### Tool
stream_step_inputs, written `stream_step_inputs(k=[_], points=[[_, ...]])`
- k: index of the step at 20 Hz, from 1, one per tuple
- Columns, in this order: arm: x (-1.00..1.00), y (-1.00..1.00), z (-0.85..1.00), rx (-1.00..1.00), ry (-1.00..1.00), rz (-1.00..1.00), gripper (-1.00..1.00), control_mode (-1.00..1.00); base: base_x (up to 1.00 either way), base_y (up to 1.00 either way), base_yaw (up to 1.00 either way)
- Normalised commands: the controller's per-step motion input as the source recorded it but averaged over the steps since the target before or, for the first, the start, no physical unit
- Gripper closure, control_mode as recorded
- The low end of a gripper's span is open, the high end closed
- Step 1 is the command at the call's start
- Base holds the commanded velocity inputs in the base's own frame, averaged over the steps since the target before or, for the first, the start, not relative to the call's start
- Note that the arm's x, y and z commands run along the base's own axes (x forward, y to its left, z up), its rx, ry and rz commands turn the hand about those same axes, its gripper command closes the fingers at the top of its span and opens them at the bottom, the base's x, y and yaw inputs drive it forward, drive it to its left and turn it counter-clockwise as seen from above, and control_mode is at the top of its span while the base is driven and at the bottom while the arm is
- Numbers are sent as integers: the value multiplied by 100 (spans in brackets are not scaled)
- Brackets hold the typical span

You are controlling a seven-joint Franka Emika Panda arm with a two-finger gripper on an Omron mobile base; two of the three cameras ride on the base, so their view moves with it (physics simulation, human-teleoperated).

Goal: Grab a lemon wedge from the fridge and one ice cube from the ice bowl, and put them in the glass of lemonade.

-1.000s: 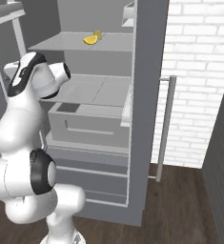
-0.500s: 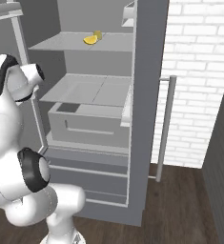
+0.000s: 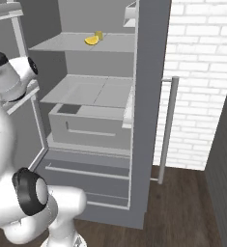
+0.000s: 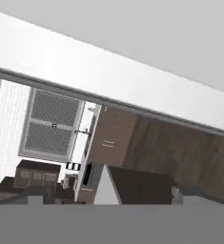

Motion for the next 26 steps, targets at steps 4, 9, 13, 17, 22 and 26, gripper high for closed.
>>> stream_step_inputs(k=[4,9,13,17,22,26], points=[[-89,-75,72,0,-15,-10,-100,-100,0,0,0],[-77,-90,53,-20,-12,-19,-100,-100,0,0,0],[-33,-100,11,-40,-7,-24,-100,-100,0,0,0],[-29,-99,-1,-51,-14,-26,-100,-100,0,0,0],[-19,-95,-12,-54,-9,-29,-100,-100,0,0,0],[14,-56,-76,-52,-1,-27,-100,-100,0,0,0]])
